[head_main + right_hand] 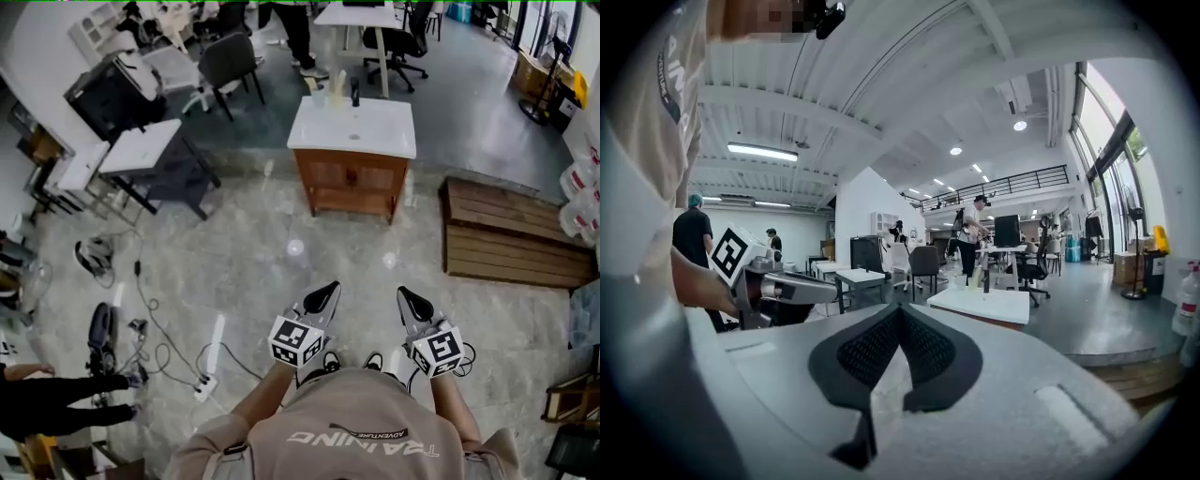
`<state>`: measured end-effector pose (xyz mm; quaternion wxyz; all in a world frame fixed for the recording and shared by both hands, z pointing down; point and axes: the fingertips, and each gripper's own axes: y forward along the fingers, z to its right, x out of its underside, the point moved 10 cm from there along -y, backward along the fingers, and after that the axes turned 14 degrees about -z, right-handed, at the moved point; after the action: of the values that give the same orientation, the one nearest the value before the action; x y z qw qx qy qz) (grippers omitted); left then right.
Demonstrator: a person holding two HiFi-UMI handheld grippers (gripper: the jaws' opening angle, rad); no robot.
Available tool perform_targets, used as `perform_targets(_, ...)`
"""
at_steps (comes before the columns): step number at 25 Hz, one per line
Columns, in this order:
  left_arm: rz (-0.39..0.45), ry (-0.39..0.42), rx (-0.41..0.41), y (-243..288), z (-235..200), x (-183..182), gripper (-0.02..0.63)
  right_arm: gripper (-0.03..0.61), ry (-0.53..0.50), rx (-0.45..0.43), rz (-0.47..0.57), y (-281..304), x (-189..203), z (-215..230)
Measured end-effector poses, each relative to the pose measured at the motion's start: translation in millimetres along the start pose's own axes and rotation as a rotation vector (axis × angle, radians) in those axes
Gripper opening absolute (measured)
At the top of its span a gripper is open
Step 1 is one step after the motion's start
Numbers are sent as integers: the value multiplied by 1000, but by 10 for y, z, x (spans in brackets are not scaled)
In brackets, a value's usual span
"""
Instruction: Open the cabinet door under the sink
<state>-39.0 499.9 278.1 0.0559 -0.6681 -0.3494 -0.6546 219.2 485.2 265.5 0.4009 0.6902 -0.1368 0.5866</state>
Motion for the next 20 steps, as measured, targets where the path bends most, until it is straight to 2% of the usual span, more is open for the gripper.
perform_targets(10,25,-24,37,66,-418,-65,18,2,5,37,-14,347,-164,-70)
perform_targets(15,-4,-31,76,91,-558,41,18,2,17,56,-21,524,-212,-215)
perform_targets(20,-30,-59,66,171,-753,89,18,2,28,59,-63,670,-165,-201)
